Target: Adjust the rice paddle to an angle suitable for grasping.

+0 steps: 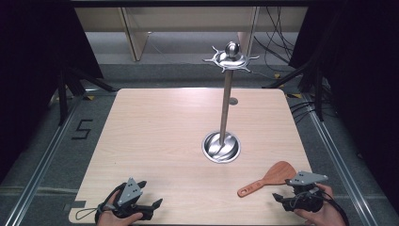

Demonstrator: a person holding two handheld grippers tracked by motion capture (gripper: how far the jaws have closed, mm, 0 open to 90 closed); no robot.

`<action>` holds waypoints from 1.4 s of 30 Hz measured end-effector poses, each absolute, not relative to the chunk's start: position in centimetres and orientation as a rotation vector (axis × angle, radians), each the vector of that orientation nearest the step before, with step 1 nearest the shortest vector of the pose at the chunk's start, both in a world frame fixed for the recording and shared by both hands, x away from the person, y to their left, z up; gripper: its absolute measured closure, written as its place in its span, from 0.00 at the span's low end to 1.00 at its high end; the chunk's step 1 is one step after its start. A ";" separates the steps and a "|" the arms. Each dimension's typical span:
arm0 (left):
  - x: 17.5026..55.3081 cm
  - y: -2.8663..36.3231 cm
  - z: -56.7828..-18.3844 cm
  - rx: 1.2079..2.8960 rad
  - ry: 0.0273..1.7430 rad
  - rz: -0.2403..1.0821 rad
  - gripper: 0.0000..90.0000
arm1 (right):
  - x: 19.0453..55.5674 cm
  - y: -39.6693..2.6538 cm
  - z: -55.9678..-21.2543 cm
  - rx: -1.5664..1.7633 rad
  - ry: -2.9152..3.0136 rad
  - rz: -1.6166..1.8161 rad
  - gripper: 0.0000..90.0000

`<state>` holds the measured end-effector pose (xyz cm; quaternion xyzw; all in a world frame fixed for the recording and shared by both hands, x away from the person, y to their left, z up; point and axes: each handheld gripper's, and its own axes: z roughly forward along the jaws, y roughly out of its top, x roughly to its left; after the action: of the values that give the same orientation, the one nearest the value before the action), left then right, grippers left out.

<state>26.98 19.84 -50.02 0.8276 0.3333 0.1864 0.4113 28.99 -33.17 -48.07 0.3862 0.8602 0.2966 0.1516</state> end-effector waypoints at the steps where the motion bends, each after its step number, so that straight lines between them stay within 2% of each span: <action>1: 27.0 19.8 -50.0 2.083 0.839 0.469 0.18 | 29.0 -33.2 -48.1 1.108 2.469 0.851 0.31; 18: 26.9 19.7 -50.1 2.072 0.869 0.456 0.18 | 29.4 -32.7 -47.7 1.097 2.490 0.887 0.23; 31: 26.9 19.7 -50.2 2.062 0.872 0.451 0.18 | 30.4 -30.8 -47.2 0.988 2.553 0.839 0.24; 35: 27.2 19.8 -50.1 2.097 0.818 0.485 0.18 | 31.1 -29.6 -47.0 0.925 2.614 0.804 0.25; 36: 26.9 19.6 -50.2 2.065 0.875 0.452 0.18 | 31.7 -28.9 -47.1 0.886 2.654 0.821 0.26; 38: 26.9 19.6 -50.2 2.067 0.874 0.459 0.18 | 31.9 -28.7 -47.2 0.889 2.663 0.811 0.26; 42: 27.1 19.8 -50.1 2.090 0.836 0.473 0.18 | 32.8 -27.7 -47.3 0.826 2.716 0.777 0.31</action>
<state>27.10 19.83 -50.05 0.8295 0.3319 0.1876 0.4082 32.77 -27.65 -47.27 0.2792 0.9183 0.2628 0.0989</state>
